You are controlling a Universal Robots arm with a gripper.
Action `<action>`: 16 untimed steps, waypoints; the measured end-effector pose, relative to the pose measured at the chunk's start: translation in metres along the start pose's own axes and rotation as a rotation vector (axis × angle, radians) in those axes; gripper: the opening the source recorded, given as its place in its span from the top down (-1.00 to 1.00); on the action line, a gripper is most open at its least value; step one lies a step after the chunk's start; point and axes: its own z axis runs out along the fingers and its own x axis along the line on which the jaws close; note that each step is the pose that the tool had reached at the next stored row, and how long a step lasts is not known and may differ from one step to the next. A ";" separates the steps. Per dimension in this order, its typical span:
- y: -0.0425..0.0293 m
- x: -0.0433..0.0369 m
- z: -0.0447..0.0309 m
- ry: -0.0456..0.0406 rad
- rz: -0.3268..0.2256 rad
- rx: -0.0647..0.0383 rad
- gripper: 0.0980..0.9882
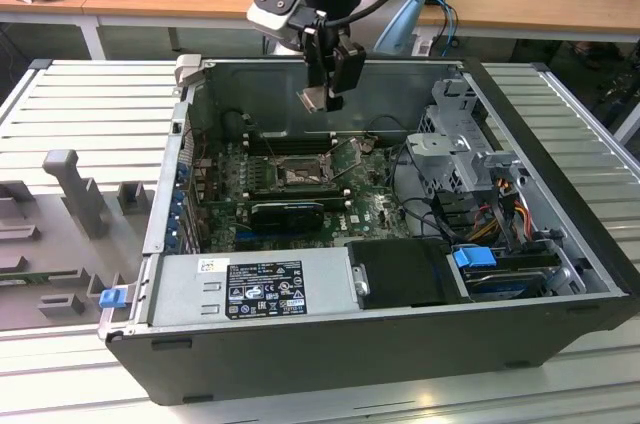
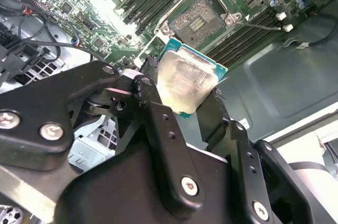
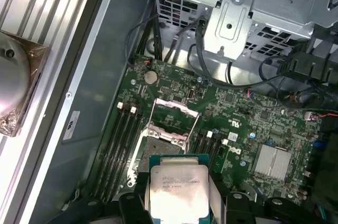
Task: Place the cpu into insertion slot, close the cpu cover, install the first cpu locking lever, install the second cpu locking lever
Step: 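Place the cpu into insertion slot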
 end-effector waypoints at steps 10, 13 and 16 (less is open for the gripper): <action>-0.0001 0.0000 0.0007 -0.0056 0.063 -0.001 0.02; -0.0001 0.0000 0.0010 -0.0074 0.082 -0.002 0.02; -0.0001 0.0000 0.0012 -0.0094 0.105 -0.002 0.02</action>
